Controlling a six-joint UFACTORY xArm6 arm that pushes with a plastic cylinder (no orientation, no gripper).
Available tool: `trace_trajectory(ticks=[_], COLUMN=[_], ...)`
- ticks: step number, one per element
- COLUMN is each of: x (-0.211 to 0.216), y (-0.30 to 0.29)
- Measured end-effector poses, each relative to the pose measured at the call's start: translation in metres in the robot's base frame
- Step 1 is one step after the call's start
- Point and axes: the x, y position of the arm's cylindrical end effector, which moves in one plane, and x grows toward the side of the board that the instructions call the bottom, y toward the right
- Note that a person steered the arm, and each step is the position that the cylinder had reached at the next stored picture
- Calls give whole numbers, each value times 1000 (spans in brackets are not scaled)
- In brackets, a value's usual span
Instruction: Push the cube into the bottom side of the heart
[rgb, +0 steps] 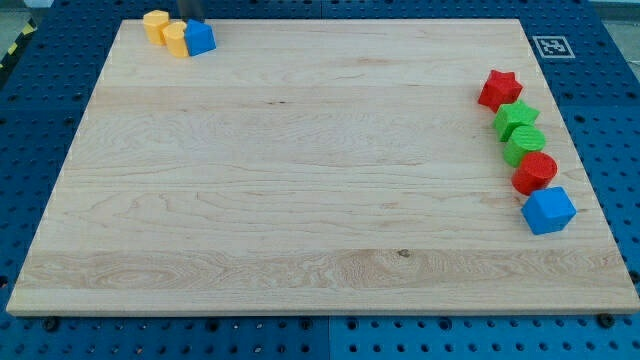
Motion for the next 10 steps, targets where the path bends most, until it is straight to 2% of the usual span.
trace_trajectory(ticks=[1,4,5,7,8,9,10], x=[0,8,79,249,327,375,379], y=[45,392,456,500,500,500,500])
